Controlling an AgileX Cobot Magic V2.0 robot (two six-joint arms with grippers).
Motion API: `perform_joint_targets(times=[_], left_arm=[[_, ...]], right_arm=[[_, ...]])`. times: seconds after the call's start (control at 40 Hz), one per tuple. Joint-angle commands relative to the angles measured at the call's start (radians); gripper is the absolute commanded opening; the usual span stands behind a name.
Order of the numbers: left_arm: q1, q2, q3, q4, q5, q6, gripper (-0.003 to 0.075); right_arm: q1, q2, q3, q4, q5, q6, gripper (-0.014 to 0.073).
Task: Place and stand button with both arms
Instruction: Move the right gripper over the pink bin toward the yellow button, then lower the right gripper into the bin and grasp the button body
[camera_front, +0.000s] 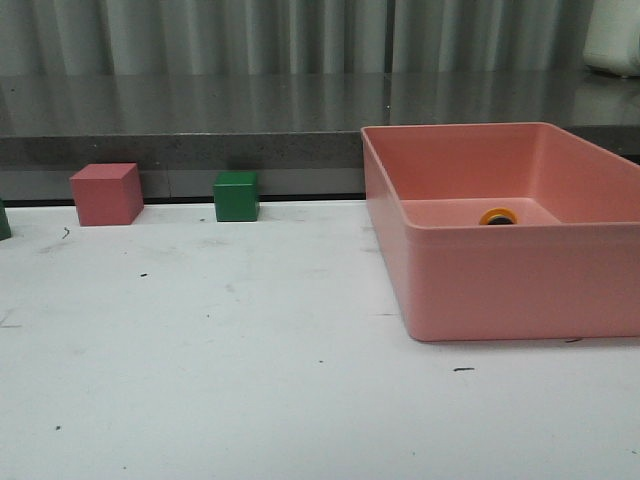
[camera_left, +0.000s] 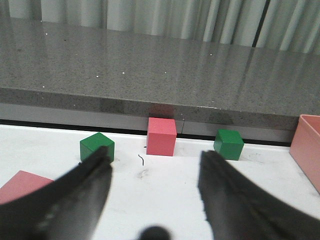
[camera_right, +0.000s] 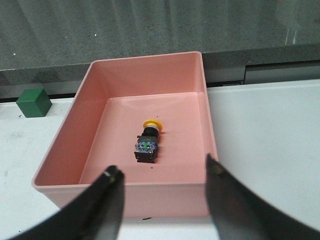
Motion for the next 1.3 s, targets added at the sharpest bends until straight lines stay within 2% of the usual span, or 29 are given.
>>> perform_joint_targets(times=[0.0,0.05,0.23,0.38,0.5,0.72,0.97,1.12,1.27], left_arm=[[0.003,0.012,-0.040,-0.001,-0.088,-0.010,0.0622],[0.003,0.012,-0.040,-0.001,-0.088,-0.010,0.0643],[0.003,0.014,-0.040,-0.001,-0.088,-0.010,0.0640],[0.003,0.014,-0.040,-0.001,-0.086,-0.010,0.0640],[0.003,0.014,-0.040,-0.001,-0.086,-0.010,0.0640],[0.003,0.014,-0.040,-0.001,-0.086,-0.010,0.0640],[0.003,0.014,-0.040,-0.001,-0.086,-0.010,0.0640],[0.003,0.014,-0.040,-0.001,-0.086,-0.010,0.0640],[0.003,0.014,-0.040,-0.001,-0.086,-0.010,0.0640]], right_arm=[[-0.007,0.017,-0.036,0.009,-0.100,-0.004,0.0667],[-0.007,0.024,-0.036,0.009,-0.119,-0.004,0.0654],[-0.007,0.104,-0.046,0.009,-0.232,-0.004,0.0644],[-0.007,0.317,-0.142,0.009,-0.269,-0.004,0.0644],[0.019,0.520,-0.278,0.011,-0.206,-0.004,0.0644],[0.138,0.821,-0.518,0.011,-0.040,-0.004,0.0644],[0.141,1.099,-0.716,0.014,0.074,0.034,0.0644],[0.141,1.260,-0.852,-0.034,0.158,0.122,0.0644],[0.141,1.417,-0.997,-0.194,0.274,0.300,0.0644]])
